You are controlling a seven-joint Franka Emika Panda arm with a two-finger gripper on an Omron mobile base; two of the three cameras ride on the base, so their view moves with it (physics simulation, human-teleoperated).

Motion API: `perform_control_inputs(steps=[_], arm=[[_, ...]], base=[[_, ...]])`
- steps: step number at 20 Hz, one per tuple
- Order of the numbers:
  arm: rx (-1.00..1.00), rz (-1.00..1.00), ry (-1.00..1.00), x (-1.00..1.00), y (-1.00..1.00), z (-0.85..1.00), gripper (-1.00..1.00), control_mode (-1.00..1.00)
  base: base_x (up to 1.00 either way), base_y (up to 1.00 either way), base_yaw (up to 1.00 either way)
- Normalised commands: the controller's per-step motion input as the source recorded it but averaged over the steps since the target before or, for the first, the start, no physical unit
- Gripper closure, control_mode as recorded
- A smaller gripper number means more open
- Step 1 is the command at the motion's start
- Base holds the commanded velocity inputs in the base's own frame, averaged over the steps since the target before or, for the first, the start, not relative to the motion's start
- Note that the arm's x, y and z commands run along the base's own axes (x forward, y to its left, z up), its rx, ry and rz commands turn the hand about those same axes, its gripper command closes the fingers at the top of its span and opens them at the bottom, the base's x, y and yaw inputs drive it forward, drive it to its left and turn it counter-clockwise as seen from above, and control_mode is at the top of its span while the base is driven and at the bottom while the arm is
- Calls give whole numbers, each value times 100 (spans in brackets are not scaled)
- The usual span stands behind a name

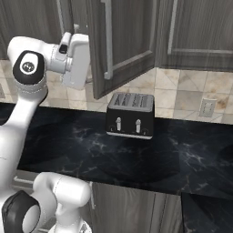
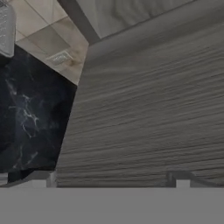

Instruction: Move the bowls from the cabinet to the plates on the dining table.

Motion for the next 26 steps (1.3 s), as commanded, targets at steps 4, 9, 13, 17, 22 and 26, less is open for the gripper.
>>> perform_control_inputs(steps=[4, 9, 13, 17, 22, 26], arm=[[-3, -9, 0, 0, -53, 0, -100, -100], [0, -10, 0, -4, -72, 0, -100, -100], [0, -9, 0, -2, -79, 0, -100, -100], [0, -5, 0, -4, -67, 0, -100, -100], [0, 3, -3, -1, 3, 1, -100, -100], [0, 6, -19, -6, 36, 8, -100, -100]], base=[[0, 0, 0], [0, 0, 0], [0, 0, 0], [0, 0, 0], [0, 0, 0], [0, 0, 0]])
